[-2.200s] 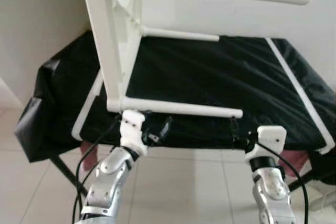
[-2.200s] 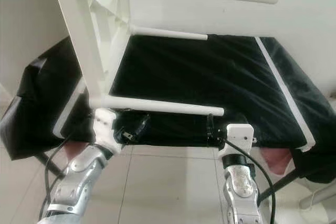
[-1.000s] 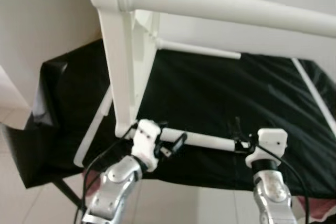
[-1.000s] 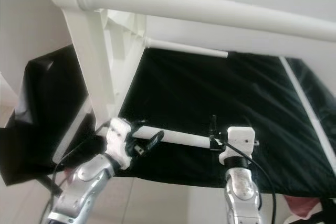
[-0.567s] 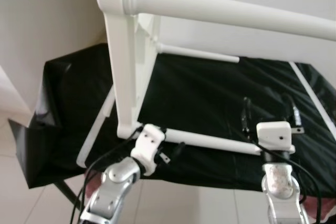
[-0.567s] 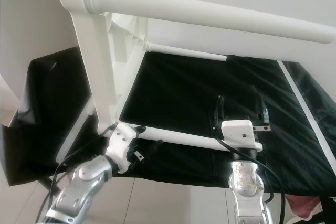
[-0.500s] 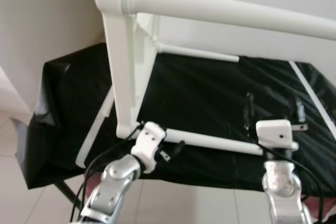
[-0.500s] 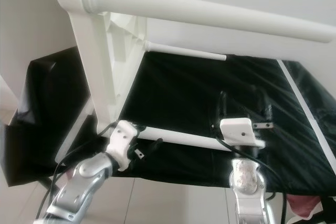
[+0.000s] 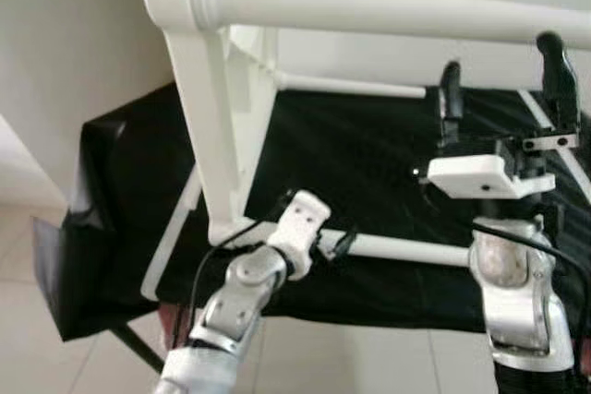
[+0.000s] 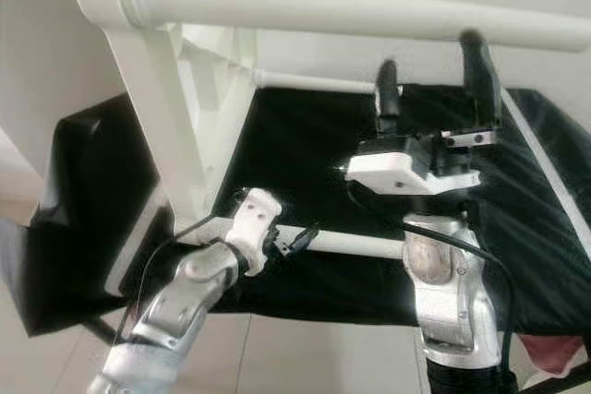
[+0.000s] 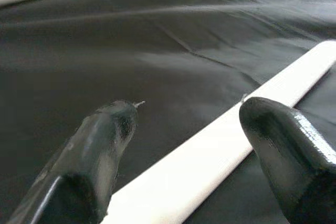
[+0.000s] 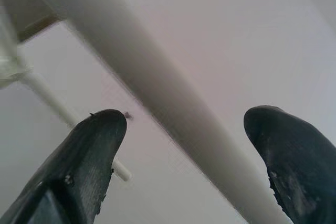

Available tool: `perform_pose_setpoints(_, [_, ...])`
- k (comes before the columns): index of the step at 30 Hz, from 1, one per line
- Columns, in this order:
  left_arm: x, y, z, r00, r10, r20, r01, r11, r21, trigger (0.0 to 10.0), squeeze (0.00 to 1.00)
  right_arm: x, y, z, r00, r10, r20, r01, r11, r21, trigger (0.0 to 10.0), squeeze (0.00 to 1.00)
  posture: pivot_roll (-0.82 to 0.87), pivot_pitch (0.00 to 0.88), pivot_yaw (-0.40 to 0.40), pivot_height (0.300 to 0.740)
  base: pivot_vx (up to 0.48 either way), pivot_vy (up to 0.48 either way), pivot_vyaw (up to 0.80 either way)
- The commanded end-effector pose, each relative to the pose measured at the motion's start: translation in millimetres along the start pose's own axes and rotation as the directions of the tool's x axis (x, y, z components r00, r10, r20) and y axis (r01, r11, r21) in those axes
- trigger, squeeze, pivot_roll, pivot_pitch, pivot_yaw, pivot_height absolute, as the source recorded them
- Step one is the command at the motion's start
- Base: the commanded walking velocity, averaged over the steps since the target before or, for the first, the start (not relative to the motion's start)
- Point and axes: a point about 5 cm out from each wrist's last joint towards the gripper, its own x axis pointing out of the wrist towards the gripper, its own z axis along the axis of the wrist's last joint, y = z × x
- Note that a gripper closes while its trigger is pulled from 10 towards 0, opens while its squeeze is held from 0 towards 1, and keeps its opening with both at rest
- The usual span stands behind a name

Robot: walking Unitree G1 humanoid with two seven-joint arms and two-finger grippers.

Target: Building children table

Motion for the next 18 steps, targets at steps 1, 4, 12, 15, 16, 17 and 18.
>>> perform_pose_setpoints(1, [4.4,8.6,-3,0.99,0.142,-0.021,-0.142,0.99,0.01,10.0,0.0,6.1,5.6,4,0.998,0.047,0.032,-0.047,0.999,-0.004,10.0,0.0,0.01,0.0,0.022,0.74,0.0,0.0,0.0])
perform_pose_setpoints(4, [20.2,5.9,9,0.99,0.141,-0.004,-0.141,0.989,0.032,10.0,0.0,12.9,4.1,2,0.998,0.053,0.037,-0.052,0.999,-0.006,10.0,0.0,0.02,0.0,0.012,0.74,0.0,0.0,0.0])
perform_pose_setpoints(12, [49.1,14.7,30,0.979,0.204,0.016,-0.204,0.979,0.022,10.0,0.0,20.8,8.8,4,0.99,0.119,0.074,-0.118,0.993,-0.021,10.0,0.0,0.01,0.0,0.003,0.74,0.0,0.0,0.0])
perform_pose_setpoints(15, [53.3,18.5,30,0.974,0.228,-0.001,-0.227,0.973,0.029,10.0,0.0,23.4,9.3,6,0.989,0.121,0.088,-0.118,0.993,-0.031,10.0,0.0,0.01,0.0,0.003,0.74,0.0,0.0,0.0])
perform_pose_setpoints(16, [53.3,18.5,30,0.974,0.228,-0.001,-0.227,0.973,0.029,10.0,0.0,23.4,9.3,6,0.989,0.121,0.088,-0.118,0.993,-0.031,10.0,0.0,0.01,0.0,0.003,0.74,0.0,0.0,0.0])
perform_pose_setpoints(17, [55.1,19.7,30,0.972,0.234,-0.008,-0.234,0.972,0.024,10.0,0.0,24.7,9.3,6,0.988,0.121,0.092,-0.118,0.992,-0.034,10.0,0.0,0.01,0.0,0.003,0.74,0.0,0.0,0.0])
perform_pose_setpoints(18, [57.1,21.5,30,0.968,0.25,-0.017,-0.25,0.968,0.027,10.0,0.0,27.0,9.1,8,0.987,0.12,0.103,-0.116,0.992,-0.04,10.0,0.0,0.01,0.0,0.003,0.74,0.0,0.0,0.0])
